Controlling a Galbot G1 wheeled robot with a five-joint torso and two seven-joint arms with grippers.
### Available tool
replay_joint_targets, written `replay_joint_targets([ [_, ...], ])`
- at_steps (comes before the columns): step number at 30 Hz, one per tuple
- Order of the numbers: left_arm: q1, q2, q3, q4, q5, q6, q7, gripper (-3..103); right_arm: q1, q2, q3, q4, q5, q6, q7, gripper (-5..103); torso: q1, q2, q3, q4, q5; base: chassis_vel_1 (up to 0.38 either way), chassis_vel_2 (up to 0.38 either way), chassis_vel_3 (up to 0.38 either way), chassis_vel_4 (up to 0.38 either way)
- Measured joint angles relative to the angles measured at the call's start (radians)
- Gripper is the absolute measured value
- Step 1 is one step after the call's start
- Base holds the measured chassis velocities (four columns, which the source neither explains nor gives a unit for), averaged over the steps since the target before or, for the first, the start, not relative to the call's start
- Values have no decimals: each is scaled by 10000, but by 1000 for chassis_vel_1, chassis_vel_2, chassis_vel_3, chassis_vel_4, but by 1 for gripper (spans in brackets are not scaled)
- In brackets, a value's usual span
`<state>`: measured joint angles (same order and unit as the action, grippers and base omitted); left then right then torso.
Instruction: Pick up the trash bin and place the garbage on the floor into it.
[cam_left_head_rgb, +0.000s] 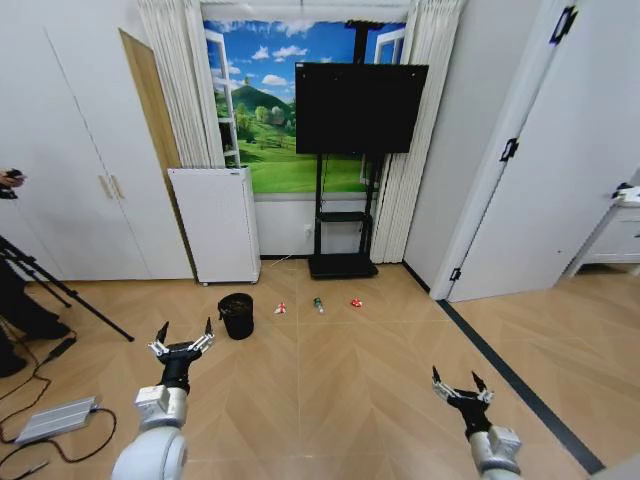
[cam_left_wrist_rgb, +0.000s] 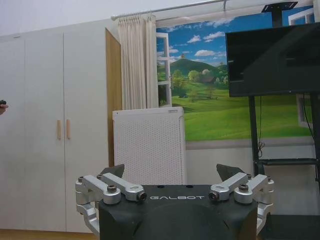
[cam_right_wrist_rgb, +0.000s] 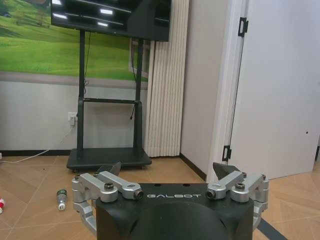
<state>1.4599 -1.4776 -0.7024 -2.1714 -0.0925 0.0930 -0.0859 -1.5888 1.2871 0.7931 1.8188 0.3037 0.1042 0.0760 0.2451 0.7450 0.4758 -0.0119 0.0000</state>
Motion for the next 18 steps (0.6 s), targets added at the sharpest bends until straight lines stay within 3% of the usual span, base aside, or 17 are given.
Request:
replay_joint_targets([
  [8,24,-17,9,23,18,-5,-5,100,-4,-29,2,-2,74,-54,6,100,-1,1,0,0,1,-86,80,94,-96],
  [18,44,-16,-21,26,15,-31,-6,100,-51,-25,-4,-2,75,-53,-13,100,0,0,1,3,5,-223,215,230,-218],
])
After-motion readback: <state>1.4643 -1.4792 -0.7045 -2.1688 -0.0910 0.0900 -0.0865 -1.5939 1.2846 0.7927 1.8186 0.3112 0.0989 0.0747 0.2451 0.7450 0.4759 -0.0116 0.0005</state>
